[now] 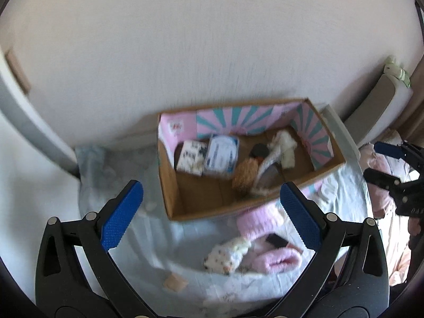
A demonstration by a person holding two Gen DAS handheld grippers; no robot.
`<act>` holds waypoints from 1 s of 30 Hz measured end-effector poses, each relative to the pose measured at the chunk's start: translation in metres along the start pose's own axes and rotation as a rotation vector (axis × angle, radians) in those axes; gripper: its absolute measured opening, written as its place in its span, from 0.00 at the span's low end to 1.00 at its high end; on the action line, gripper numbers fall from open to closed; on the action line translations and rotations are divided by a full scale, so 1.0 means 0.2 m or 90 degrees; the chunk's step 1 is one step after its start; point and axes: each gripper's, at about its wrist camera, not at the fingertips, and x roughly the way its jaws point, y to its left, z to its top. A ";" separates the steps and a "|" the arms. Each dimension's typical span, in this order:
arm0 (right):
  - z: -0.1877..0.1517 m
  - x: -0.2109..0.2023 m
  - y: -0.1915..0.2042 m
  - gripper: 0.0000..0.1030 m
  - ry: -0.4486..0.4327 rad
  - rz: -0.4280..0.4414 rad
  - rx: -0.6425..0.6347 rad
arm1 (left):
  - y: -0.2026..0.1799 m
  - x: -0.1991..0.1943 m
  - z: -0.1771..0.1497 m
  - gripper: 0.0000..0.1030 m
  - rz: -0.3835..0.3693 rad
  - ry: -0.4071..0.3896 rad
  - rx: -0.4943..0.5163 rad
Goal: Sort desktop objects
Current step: 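Withdraw both grippers from the box toward the items on the bed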
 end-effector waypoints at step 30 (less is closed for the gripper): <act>-0.78 0.35 -0.07 0.69 0.027 -0.004 0.001 | -0.11 0.46 -0.72 1.00 -0.013 0.052 0.072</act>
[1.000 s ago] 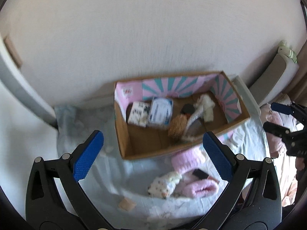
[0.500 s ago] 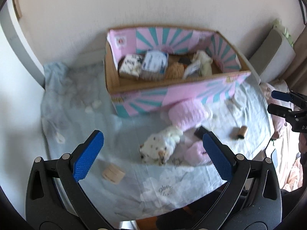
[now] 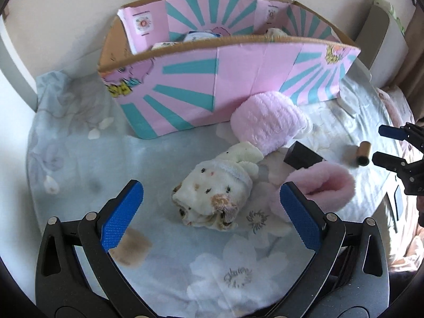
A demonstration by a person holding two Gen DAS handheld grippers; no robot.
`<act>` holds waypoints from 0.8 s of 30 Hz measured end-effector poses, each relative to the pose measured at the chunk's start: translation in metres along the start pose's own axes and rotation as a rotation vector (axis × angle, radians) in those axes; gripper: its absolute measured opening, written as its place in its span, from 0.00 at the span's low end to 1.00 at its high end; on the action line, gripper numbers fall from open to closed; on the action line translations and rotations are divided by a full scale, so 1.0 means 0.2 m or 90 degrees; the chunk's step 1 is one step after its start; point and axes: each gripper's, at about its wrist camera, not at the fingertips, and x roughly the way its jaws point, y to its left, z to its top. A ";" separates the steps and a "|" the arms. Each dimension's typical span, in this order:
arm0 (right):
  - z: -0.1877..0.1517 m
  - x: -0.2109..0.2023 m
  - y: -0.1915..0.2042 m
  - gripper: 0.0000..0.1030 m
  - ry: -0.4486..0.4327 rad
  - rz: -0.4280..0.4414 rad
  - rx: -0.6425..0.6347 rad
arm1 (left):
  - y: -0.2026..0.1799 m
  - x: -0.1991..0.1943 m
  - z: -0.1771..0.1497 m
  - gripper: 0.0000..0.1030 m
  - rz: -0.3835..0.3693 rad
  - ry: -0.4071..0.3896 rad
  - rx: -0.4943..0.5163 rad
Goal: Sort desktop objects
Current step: 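Withdraw both grippers from the box toward the items on the bed, then grasp the white spotted plush with left gripper while right gripper grasps the tan cork cylinder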
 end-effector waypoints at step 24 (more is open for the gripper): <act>-0.04 0.11 0.07 0.28 0.011 0.006 -0.055 | 0.02 0.11 -0.01 0.41 -0.014 -0.006 0.006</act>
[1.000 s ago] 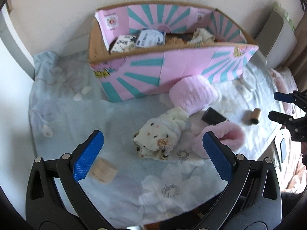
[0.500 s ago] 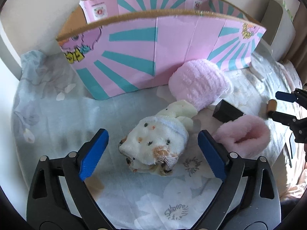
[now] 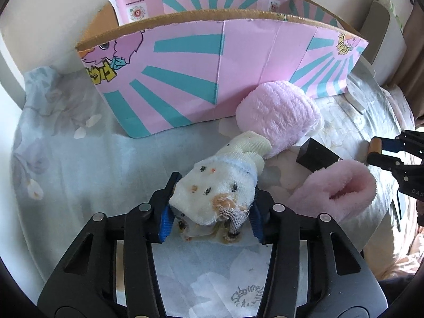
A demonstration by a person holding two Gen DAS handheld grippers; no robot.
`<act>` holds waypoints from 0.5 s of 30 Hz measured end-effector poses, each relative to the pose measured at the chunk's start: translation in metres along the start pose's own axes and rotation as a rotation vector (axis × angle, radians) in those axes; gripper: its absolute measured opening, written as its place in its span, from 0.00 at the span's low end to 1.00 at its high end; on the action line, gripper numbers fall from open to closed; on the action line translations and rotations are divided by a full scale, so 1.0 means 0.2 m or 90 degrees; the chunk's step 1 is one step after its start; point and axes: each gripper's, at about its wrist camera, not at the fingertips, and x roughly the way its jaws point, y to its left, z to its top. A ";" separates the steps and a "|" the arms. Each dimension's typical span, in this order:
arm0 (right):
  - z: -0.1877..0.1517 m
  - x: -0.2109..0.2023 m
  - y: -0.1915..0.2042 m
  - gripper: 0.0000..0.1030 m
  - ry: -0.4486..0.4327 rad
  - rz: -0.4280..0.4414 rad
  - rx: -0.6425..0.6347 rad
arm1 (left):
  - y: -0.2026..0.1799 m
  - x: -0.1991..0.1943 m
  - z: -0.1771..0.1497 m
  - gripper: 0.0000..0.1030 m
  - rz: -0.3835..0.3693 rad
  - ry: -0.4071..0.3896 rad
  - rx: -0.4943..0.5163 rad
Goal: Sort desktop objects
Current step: 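Grasp the white spotted plush with left gripper while right gripper grasps the tan cork cylinder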
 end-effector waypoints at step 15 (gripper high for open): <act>0.10 -0.12 -0.05 0.28 0.001 0.014 0.059 | 0.03 -0.18 0.04 0.39 0.008 0.009 -0.024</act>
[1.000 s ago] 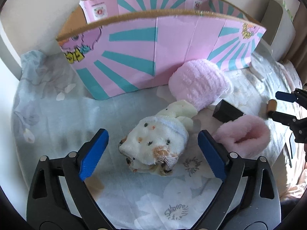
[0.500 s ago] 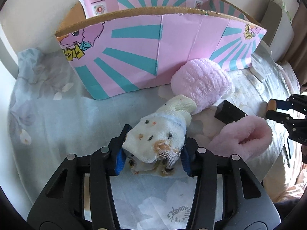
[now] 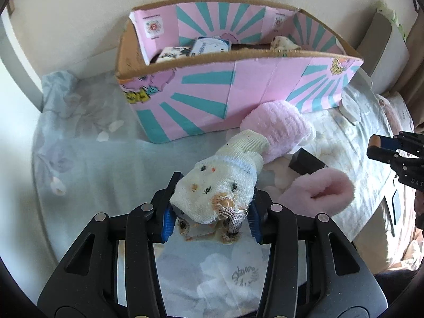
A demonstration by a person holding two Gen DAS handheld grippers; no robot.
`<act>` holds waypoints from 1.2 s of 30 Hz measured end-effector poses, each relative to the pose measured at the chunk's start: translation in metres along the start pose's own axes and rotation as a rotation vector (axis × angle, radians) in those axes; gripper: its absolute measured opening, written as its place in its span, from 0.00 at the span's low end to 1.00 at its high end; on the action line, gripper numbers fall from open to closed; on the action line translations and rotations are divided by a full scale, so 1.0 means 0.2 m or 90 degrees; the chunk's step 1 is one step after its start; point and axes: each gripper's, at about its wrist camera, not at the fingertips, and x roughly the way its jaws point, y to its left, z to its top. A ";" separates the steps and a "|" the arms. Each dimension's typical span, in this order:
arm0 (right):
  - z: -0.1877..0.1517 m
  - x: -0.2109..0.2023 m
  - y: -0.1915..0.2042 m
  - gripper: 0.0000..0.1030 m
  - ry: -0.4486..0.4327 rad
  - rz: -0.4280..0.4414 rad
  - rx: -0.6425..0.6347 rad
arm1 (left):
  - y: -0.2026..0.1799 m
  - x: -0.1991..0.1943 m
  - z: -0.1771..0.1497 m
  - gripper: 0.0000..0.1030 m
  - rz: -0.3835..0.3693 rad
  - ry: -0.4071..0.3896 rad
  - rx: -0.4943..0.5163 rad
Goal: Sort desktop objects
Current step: 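Grasp the white spotted plush with left gripper while right gripper grasps the tan cork cylinder, then carry the spotted plush and cork cylinder over the cardboard box with both grippers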
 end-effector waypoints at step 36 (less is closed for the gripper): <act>0.81 -0.27 0.07 0.28 -0.012 -0.002 -0.114 | 0.04 -0.43 0.69 0.39 -0.024 -0.055 -0.008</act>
